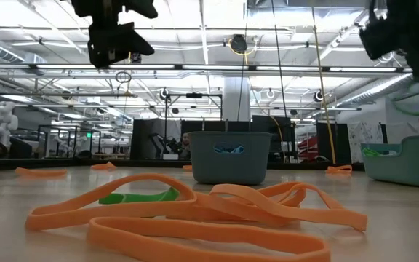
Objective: Sort rubber bands into baskets
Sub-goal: Put the green rubberband into the light blue bin
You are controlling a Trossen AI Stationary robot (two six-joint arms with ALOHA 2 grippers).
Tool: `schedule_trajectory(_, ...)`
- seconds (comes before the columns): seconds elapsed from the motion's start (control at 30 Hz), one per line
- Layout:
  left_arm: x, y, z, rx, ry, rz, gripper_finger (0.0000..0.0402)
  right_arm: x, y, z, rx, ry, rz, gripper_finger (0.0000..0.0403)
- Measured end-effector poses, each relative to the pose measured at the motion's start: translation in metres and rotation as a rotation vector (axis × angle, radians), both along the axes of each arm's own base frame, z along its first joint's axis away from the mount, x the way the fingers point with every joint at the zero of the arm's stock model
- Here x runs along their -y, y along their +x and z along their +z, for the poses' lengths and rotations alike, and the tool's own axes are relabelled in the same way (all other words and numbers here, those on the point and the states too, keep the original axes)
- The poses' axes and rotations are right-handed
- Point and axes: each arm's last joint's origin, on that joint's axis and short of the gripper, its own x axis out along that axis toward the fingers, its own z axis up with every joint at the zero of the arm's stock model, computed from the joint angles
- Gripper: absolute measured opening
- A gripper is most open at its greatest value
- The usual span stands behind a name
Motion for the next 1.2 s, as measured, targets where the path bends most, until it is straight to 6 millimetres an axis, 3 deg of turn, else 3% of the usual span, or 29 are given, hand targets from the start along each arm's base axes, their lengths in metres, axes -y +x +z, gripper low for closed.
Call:
schedule_trajectory(0.23,0.003,0.002,0.004,0.055,0.006,0.021,0.0216,0.011,-0.018,-0.010,-0.239,-0.186,-0.167,0.0000)
schedule_trajectory(0.73,0.005,0.006,0.011,0.128,-0.044,0.027,0.0216,0.016,0.000,-0.031,-0.408,-0.315,-0.193,0.0006)
schedule_trajectory(1.2,0.023,0.001,0.013,0.131,-0.111,-0.026,0.0216,0.016,0.005,-0.037,-0.449,-0.335,-0.166,0.0114)
